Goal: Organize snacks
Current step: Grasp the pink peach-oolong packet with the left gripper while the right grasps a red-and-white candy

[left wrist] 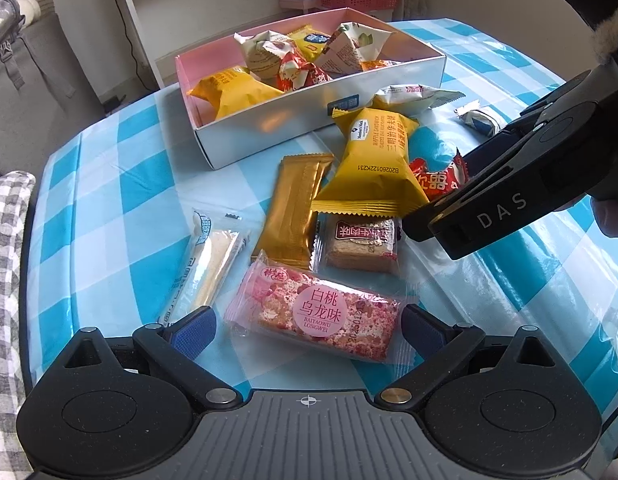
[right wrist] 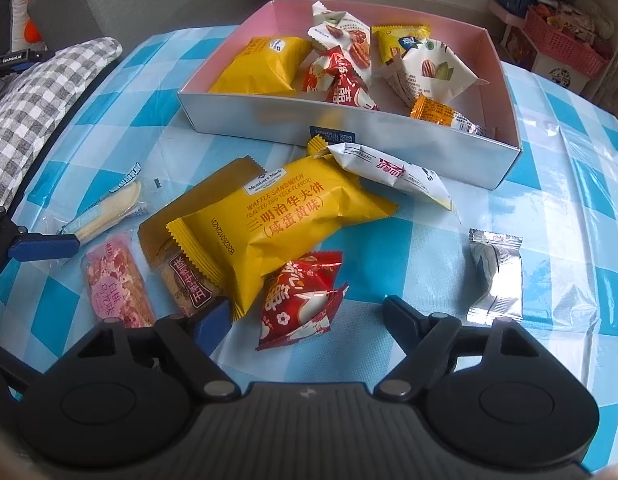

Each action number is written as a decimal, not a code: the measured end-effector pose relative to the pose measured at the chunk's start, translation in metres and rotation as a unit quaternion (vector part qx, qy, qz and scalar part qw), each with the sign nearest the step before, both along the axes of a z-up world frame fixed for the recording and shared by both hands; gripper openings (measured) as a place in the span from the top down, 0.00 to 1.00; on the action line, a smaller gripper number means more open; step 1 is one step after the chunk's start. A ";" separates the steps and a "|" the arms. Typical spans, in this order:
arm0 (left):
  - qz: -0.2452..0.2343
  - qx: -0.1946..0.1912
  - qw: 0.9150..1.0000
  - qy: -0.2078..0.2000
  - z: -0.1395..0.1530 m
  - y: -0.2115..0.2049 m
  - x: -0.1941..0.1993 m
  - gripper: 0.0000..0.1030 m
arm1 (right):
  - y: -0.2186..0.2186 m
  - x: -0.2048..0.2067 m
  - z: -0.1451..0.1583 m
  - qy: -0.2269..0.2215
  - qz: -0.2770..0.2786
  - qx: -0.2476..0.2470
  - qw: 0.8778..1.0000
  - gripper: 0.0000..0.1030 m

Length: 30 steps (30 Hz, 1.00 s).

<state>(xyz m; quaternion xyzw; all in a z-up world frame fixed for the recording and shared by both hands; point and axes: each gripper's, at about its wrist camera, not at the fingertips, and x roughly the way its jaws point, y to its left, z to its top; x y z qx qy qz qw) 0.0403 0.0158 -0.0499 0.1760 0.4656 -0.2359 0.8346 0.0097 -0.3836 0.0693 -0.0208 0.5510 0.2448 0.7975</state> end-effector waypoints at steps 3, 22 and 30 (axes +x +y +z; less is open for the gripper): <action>0.010 -0.011 1.000 0.001 0.002 0.002 0.002 0.03 | 0.000 -0.001 0.001 -0.003 0.006 0.001 1.000 0.30; 0.017 -0.002 1.000 0.021 0.000 -0.011 0.006 0.11 | 0.006 -0.008 0.012 -0.027 0.043 -0.008 0.999 0.67; 0.051 -0.026 0.998 0.029 0.007 -0.002 0.012 0.28 | -0.007 -0.006 0.014 -0.017 0.033 -0.008 0.999 0.68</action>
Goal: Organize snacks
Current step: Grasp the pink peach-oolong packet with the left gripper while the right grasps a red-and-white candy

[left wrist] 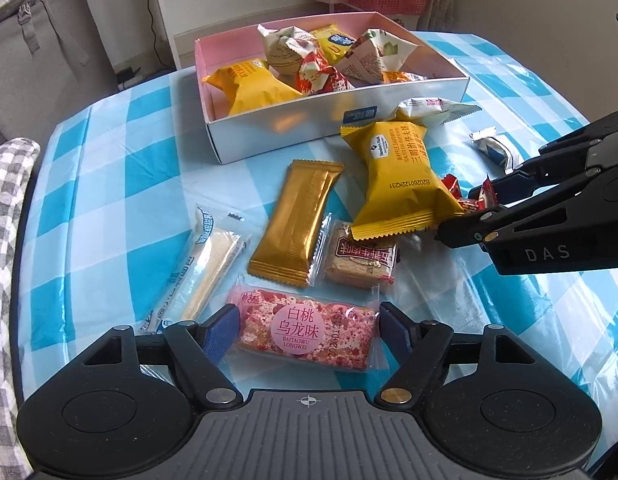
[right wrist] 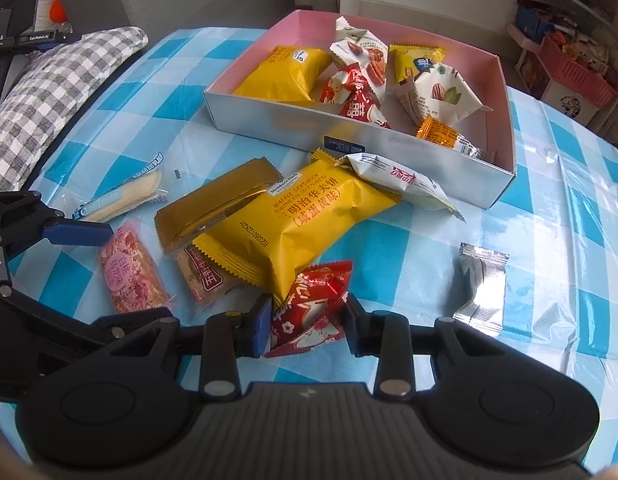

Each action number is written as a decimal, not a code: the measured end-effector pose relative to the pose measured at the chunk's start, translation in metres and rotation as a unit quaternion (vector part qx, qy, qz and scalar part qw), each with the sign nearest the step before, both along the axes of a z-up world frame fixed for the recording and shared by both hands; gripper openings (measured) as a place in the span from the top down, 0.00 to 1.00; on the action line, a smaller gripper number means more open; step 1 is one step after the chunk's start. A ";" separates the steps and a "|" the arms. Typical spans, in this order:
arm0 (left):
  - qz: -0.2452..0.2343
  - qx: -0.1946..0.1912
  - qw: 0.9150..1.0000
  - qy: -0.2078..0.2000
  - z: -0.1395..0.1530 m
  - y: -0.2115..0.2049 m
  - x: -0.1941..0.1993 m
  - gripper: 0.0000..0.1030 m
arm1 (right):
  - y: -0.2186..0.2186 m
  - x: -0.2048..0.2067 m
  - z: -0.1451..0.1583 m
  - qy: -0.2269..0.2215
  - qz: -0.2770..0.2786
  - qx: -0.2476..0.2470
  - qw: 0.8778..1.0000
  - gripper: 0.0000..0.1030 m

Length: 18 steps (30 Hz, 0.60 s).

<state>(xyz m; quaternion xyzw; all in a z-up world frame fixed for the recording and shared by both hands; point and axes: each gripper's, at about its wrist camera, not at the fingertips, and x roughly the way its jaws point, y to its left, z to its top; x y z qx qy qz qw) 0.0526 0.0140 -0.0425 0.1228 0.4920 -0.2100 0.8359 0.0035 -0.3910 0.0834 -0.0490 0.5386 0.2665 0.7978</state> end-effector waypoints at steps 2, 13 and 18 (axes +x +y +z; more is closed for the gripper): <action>0.003 -0.001 1.000 0.000 0.001 0.000 0.001 0.29 | -0.004 0.001 0.001 0.002 -0.005 0.003 1.000 0.68; 0.026 -0.010 1.000 0.001 0.007 0.007 0.003 0.31 | -0.026 0.005 0.013 0.005 -0.030 0.032 0.999 0.69; 0.030 -0.018 0.999 -0.003 0.013 0.008 0.004 0.31 | -0.032 0.006 0.018 0.008 -0.033 0.039 0.999 0.69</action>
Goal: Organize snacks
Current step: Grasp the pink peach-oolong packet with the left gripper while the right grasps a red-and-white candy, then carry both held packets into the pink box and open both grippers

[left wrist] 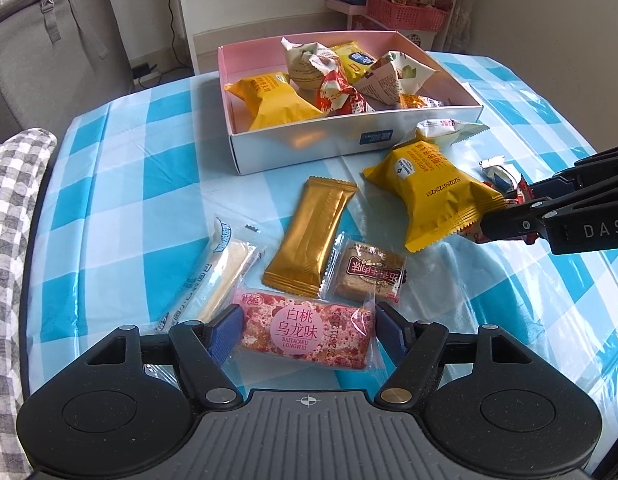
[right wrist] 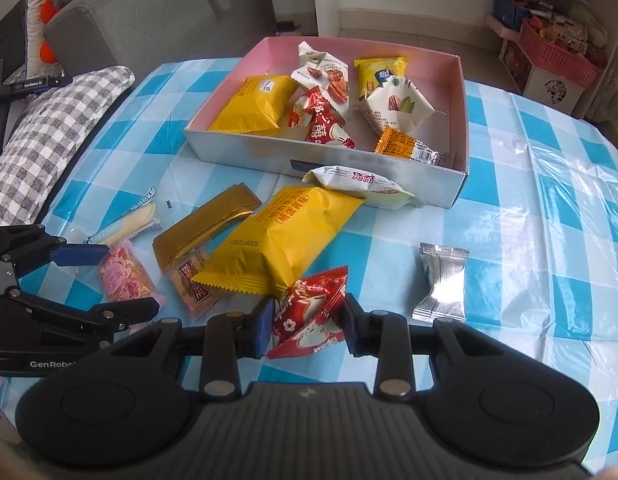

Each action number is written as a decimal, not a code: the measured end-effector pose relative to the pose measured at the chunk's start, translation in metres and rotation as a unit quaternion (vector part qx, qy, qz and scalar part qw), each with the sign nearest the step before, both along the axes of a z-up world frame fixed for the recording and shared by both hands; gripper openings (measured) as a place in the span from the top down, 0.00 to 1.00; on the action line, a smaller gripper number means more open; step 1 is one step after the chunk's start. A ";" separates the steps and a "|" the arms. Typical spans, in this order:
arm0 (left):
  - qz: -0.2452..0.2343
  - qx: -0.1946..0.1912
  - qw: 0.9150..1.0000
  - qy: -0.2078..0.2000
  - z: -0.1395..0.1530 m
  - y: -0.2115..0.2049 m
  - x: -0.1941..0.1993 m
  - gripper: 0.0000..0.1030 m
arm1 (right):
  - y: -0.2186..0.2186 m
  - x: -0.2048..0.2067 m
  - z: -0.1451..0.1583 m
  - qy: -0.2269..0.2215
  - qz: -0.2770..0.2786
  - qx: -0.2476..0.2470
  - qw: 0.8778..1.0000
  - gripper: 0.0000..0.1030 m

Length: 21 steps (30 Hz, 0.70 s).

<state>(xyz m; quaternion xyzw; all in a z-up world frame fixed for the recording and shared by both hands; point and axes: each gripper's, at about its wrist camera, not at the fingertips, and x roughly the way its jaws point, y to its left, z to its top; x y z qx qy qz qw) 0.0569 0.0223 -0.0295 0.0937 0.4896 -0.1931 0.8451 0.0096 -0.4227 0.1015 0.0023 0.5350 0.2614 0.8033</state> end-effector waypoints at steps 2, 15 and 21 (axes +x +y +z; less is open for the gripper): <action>0.001 -0.004 1.000 -0.002 0.003 0.000 0.000 0.31 | -0.004 0.001 0.003 0.000 -0.002 0.006 1.000 0.70; 0.012 -0.024 0.999 -0.019 0.019 0.001 0.001 0.31 | -0.036 0.001 0.019 -0.014 -0.014 0.041 0.999 0.70; 0.034 -0.036 0.998 -0.037 0.031 -0.001 0.008 0.31 | -0.050 0.012 0.023 -0.019 -0.053 0.065 0.996 0.70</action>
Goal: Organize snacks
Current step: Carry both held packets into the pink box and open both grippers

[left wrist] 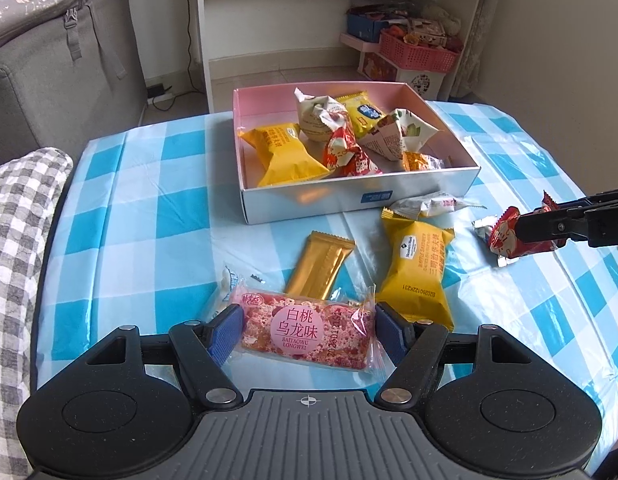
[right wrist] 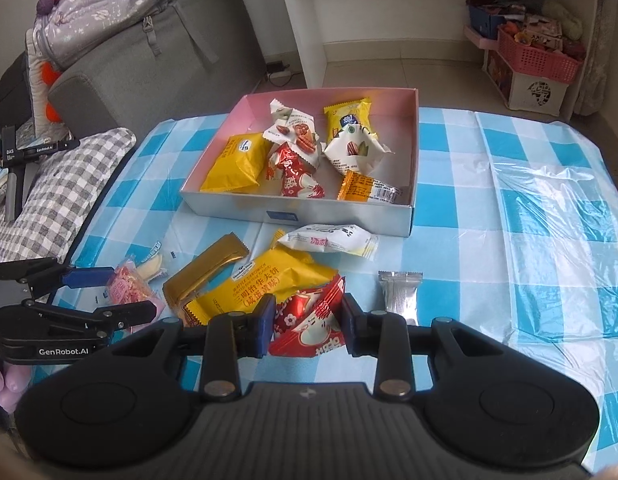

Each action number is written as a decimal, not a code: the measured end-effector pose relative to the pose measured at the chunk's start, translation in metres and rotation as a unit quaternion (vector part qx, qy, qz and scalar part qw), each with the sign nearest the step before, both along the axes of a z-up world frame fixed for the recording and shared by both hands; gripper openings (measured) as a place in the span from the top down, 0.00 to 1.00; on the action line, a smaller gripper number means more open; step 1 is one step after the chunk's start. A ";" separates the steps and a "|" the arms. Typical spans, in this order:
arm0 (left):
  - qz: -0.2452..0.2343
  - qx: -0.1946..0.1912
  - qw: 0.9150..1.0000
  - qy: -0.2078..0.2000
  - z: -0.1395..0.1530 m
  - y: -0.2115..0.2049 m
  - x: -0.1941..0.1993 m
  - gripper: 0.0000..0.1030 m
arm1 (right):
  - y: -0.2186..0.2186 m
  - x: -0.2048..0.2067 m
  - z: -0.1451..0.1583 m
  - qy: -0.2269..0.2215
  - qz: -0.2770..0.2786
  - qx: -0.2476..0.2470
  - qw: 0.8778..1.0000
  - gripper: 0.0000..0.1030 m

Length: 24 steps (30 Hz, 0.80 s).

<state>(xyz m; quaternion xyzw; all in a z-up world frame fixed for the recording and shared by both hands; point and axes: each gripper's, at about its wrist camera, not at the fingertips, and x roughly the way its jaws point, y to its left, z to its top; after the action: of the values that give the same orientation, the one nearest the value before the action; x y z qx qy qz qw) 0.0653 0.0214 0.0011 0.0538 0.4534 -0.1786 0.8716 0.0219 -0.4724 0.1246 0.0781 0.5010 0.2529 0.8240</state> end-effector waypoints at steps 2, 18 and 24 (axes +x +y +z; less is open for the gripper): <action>0.006 -0.005 1.000 -0.007 0.004 -0.001 0.003 0.31 | -0.002 0.005 -0.001 -0.005 -0.011 0.005 1.000 0.70; 0.031 -0.053 0.997 -0.053 0.014 -0.034 0.037 0.31 | -0.008 0.040 -0.018 -0.037 -0.091 0.069 0.993 0.70; 0.032 -0.085 0.994 -0.063 0.005 -0.042 0.061 0.31 | -0.013 0.056 -0.032 -0.030 -0.112 0.085 0.990 0.70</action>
<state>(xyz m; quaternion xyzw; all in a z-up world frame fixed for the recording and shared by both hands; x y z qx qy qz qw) 0.1267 -0.0203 0.0063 -0.0240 0.3817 -0.1846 0.9053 0.0778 -0.4856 0.0926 0.1961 0.4410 0.2025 0.8520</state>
